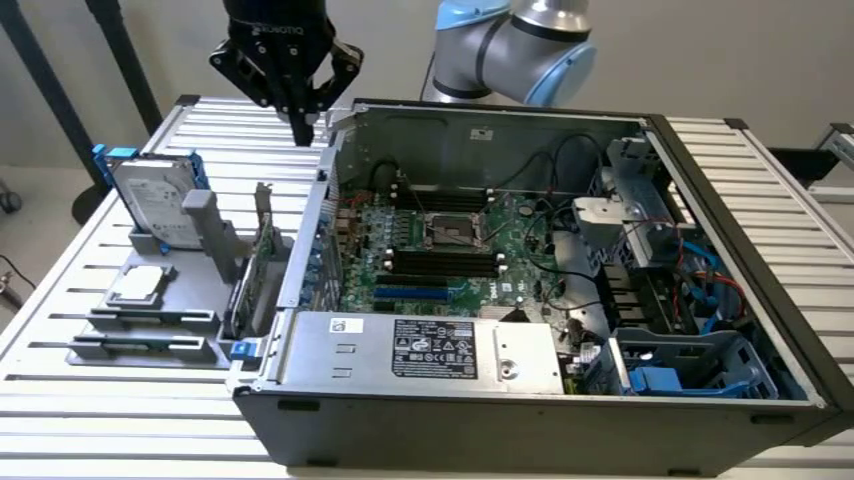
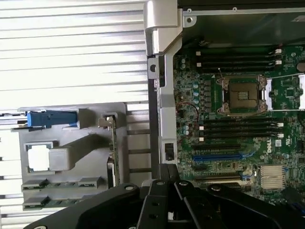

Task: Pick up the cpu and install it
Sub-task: 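Reach for the cpu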

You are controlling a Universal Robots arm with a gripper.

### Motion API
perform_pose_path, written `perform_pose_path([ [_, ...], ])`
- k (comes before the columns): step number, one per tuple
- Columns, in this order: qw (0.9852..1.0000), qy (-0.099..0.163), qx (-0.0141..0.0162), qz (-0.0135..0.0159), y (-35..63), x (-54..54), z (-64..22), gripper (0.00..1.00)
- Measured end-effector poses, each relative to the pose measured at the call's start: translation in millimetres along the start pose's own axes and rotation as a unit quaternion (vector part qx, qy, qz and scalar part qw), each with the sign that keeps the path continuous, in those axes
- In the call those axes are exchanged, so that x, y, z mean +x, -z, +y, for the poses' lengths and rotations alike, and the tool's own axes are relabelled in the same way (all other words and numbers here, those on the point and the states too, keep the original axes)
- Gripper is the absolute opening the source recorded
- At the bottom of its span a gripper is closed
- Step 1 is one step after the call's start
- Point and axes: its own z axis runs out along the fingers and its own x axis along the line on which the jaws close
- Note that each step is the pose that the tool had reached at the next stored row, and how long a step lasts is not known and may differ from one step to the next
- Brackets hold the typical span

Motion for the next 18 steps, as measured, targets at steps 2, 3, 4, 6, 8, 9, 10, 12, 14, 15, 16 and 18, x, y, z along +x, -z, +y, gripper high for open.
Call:
perform_pose_path([
  [2, 1.0000, 0.000, 0.0000, 0.0000, -0.9, 9.0, -0.6, 0.11],
  [3, 1.0000, 0.000, 0.0000, 0.0000, -1.6, 13.5, -1.0, 0.11],
  [4, 1.0000, 0.000, 0.0000, 0.0000, -2.2, 17.9, -1.3, 0.11],
  [6, 1.0000, 0.000, 0.0003, 0.0000, -3.9, 27.2, -2.0, 0.11],
  [8, 1.0000, 0.000, 0.0007, 0.0000, -6.0, 36.4, -2.7, 0.11],
  [9, 1.0000, 0.000, 0.0009, 0.0000, -7.0, 40.8, -3.1, 0.11],
  [10, 1.0000, 0.000, 0.0012, -0.0001, -8.1, 45.3, -3.5, 0.11],
  [12, 1.0000, 0.000, 0.0017, -0.0001, -10.2, 54.3, -4.2, 0.11],
  [14, 1.0000, 0.000, 0.0022, -0.0001, -12.4, 63.7, -4.9, 0.11],
  [15, 1.0000, 0.000, 0.0025, -0.0002, -13.4, 67.9, -5.2, 0.11],
  [16, 1.0000, 0.000, 0.0028, -0.0001, -14.5, 72.8, -5.6, 0.11],
  [18, 1.0000, 0.000, 0.0033, -0.0002, -16.5, 81.9, -6.3, 0.11],
])
